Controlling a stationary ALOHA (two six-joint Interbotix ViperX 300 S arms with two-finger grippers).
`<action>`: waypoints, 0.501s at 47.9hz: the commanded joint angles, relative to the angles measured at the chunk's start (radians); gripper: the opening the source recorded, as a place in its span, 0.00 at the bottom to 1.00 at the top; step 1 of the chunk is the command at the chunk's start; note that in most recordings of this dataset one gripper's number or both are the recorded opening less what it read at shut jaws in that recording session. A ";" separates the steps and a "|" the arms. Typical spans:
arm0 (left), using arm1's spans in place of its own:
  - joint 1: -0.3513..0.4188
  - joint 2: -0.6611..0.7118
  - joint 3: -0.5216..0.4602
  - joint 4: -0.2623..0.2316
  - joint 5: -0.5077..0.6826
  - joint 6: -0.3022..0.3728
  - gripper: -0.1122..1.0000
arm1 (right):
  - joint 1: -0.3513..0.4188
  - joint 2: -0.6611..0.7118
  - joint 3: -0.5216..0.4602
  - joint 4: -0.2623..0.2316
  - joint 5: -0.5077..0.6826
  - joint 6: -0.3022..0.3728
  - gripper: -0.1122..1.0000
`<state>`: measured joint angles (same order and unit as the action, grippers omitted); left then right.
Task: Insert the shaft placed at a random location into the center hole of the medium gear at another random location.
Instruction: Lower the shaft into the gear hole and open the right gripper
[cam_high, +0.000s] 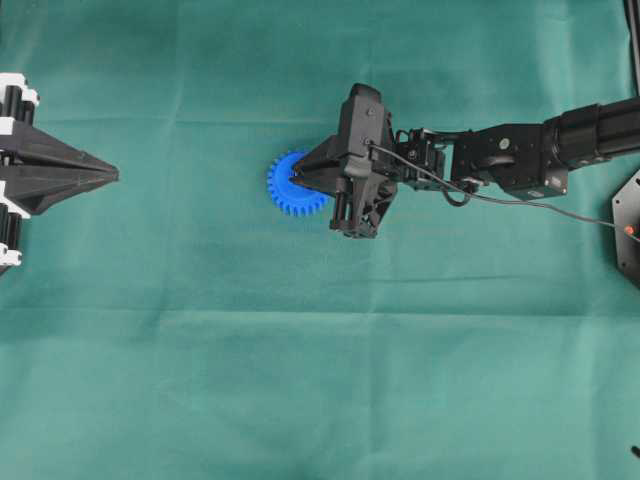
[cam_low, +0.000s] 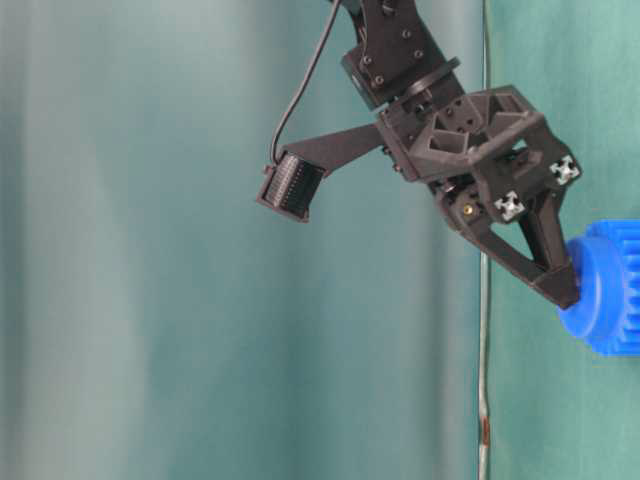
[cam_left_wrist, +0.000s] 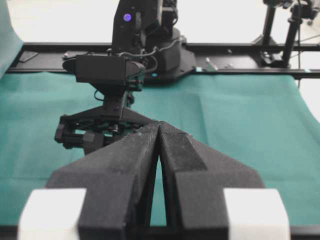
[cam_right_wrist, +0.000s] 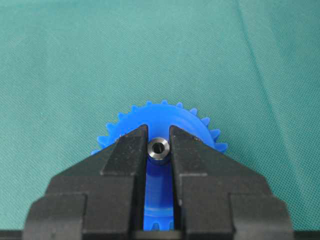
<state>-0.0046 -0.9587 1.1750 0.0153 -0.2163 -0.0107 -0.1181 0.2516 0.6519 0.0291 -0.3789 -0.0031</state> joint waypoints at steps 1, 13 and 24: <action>-0.002 0.009 -0.015 0.002 -0.003 0.000 0.10 | 0.003 -0.015 -0.021 0.002 -0.012 -0.005 0.22; -0.002 0.008 -0.017 0.002 -0.003 0.000 0.10 | 0.003 -0.015 -0.021 0.002 -0.012 -0.005 0.22; -0.002 0.008 -0.015 0.002 -0.003 0.000 0.10 | 0.005 -0.015 -0.020 0.000 -0.012 -0.005 0.22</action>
<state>-0.0046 -0.9587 1.1750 0.0153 -0.2163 -0.0107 -0.1181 0.2516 0.6504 0.0291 -0.3789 -0.0015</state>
